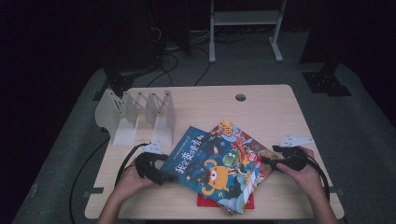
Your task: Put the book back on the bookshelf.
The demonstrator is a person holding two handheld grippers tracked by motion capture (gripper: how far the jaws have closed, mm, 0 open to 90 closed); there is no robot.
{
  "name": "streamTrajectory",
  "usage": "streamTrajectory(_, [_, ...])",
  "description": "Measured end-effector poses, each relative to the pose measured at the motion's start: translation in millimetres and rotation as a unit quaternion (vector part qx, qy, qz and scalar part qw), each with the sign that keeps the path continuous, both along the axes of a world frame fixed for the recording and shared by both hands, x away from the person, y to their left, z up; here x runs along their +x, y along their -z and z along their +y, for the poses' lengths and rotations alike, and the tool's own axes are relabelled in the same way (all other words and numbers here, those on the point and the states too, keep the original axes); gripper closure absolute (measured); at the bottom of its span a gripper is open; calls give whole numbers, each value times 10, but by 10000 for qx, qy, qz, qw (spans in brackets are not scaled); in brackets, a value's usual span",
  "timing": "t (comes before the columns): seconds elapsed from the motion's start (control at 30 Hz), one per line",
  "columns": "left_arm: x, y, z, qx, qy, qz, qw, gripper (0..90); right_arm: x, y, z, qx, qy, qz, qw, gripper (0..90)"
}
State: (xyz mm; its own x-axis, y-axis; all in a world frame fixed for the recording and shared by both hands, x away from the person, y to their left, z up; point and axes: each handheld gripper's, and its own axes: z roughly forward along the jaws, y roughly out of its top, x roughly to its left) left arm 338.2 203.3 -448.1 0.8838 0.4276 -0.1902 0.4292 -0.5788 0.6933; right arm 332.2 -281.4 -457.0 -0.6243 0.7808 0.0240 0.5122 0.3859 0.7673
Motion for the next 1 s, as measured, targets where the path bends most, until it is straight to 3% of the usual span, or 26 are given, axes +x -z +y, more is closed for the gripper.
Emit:
streamTrajectory(0.17, [-52,-15,4,63,-6,34,10000,16,34,2,24,63,-10,6,10000,370])
streamTrajectory(0.3, [-78,-32,9,133,56,65,9999,16,80,-17,49,-56,-14,-2,10000,357])
streamTrajectory(0.43, [-53,-71,35,-90,-49,-5,9999,17,121,-54,45,166,-24,2,9999,343])
streamTrajectory(0.5, [-19,-96,35,-85,-103,-54,9999,17,134,-69,72,204,-54,-13,9998,342])
streamTrajectory(0.83, [190,-54,-114,-26,-59,72,10000,17,284,-60,395,341,-496,105,9981,344])
streamTrajectory(1.0, [222,-40,-130,-1,-81,77,9999,16,391,-54,610,431,-840,262,9952,362])
